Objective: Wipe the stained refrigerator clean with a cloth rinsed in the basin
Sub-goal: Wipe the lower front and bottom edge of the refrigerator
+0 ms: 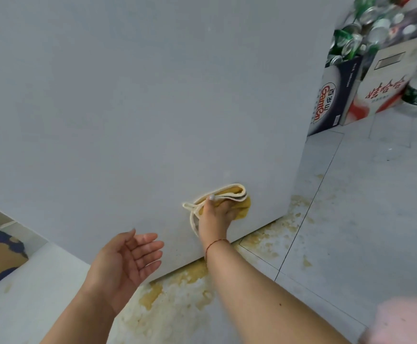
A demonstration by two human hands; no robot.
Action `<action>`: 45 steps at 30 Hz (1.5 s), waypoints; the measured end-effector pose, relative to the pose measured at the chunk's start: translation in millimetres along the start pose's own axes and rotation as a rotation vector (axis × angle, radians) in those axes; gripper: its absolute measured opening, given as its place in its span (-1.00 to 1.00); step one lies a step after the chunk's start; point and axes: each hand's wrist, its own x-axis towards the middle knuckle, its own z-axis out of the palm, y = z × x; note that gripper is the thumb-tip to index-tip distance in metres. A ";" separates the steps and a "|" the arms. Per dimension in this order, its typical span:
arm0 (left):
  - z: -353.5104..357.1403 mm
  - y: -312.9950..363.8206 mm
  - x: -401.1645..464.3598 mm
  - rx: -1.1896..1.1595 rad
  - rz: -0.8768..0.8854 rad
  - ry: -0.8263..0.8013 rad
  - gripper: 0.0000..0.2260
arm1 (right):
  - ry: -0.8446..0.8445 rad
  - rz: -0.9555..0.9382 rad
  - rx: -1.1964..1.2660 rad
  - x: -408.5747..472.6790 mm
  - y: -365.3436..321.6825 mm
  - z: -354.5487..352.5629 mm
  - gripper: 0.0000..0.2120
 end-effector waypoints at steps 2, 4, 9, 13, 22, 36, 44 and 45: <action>5.1 -1.4 2.2 -0.011 -0.009 -0.002 -0.65 | 0.009 -0.143 -0.086 -15.1 0.5 7.6 -0.36; 9.9 -3.0 4.5 -0.004 -0.010 0.000 -0.64 | 0.043 -0.267 -0.131 -16.2 -4.5 5.9 -0.37; 19.4 -6.3 9.2 0.014 -0.018 -0.035 -0.63 | 0.158 -0.467 -0.200 16.1 -26.8 -25.4 -0.53; 21.7 -7.1 8.9 -0.002 -0.040 -0.058 -0.63 | 0.226 -0.462 -0.095 50.7 -43.8 -50.1 -0.52; 20.3 -4.1 3.3 0.002 -0.055 -0.038 -0.64 | 0.206 0.176 0.285 98.6 -19.2 -69.4 -0.35; 71.7 24.3 13.2 0.064 0.224 -0.036 -0.73 | 0.259 -0.671 -0.016 46.2 -90.3 -67.7 -0.40; 109.1 45.6 -10.0 0.661 0.701 0.060 -0.80 | 0.338 -0.288 0.159 116.1 -71.0 -99.2 -0.44; 112.8 46.3 -12.8 0.788 0.800 0.068 -0.82 | 0.319 -0.168 0.215 118.6 -57.7 -96.6 -0.44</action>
